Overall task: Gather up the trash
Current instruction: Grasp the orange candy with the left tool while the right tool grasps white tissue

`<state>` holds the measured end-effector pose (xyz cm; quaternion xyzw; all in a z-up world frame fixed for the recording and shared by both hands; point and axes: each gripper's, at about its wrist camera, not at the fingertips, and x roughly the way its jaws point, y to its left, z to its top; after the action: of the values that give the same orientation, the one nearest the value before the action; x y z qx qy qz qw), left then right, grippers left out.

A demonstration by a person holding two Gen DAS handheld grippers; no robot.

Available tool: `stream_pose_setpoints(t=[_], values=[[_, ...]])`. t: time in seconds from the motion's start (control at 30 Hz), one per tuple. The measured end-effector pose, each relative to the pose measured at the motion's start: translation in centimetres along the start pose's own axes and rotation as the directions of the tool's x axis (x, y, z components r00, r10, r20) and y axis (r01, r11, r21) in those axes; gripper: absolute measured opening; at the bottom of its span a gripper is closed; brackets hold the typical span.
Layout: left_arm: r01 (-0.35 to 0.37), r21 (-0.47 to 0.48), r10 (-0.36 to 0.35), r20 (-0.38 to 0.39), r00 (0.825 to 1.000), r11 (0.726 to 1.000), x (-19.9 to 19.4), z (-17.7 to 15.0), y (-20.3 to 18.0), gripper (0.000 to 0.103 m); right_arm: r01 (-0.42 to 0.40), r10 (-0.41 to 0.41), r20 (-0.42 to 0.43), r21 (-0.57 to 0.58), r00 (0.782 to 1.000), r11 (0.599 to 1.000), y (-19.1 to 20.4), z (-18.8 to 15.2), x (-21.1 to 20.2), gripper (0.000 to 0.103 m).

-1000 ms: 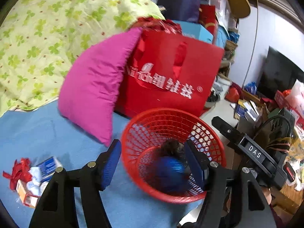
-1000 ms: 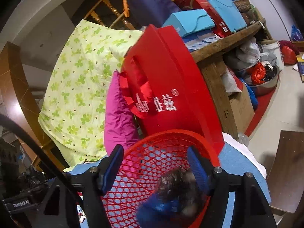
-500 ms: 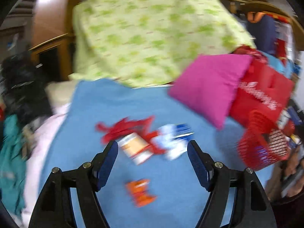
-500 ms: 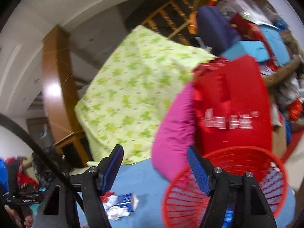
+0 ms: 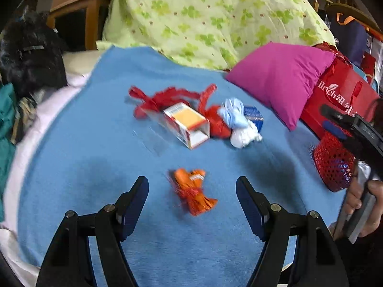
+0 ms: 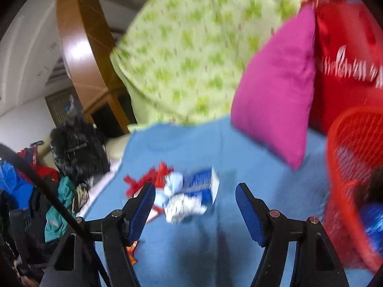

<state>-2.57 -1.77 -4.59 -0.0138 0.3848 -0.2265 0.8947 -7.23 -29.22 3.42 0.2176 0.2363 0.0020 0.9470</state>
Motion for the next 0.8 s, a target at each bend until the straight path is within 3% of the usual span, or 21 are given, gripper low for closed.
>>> stream_pose_setpoints(t=[0.1,0.3,0.47,0.6,0.8], values=[[0.036,-0.014,-0.036,-0.034,0.999,0.999,1.4,-0.5,-0.1,0.076,-0.024,0.03,-0.084,0.068,0.996,0.997,-0.5,-0.2,2.9,0.073],[0.101,-0.035,-0.104,-0.086,0.991,0.994,3.7,-0.7,0.0,0.075,-0.054,0.086,-0.158,0.197,0.984,0.979,-1.5,-0.5,6.6,0.073],[0.138,-0.082,-0.147,-0.119,0.982,0.987,5.2,-0.6,0.7,0.063,-0.058,0.135,-0.219,0.327,0.966,0.943,-2.7,-1.0,9.8,0.072],[0.147,-0.105,-0.162,-0.144,0.976,0.984,5.8,-1.0,1.2,0.055,-0.046,0.156,-0.245,0.402,0.957,0.915,-3.0,-1.7,11.8,0.07],[0.154,-0.127,-0.173,-0.158,0.972,0.98,6.2,-1.3,1.6,0.054,0.012,0.13,-0.306,0.423,0.943,0.906,-2.4,-2.7,15.0,0.064]])
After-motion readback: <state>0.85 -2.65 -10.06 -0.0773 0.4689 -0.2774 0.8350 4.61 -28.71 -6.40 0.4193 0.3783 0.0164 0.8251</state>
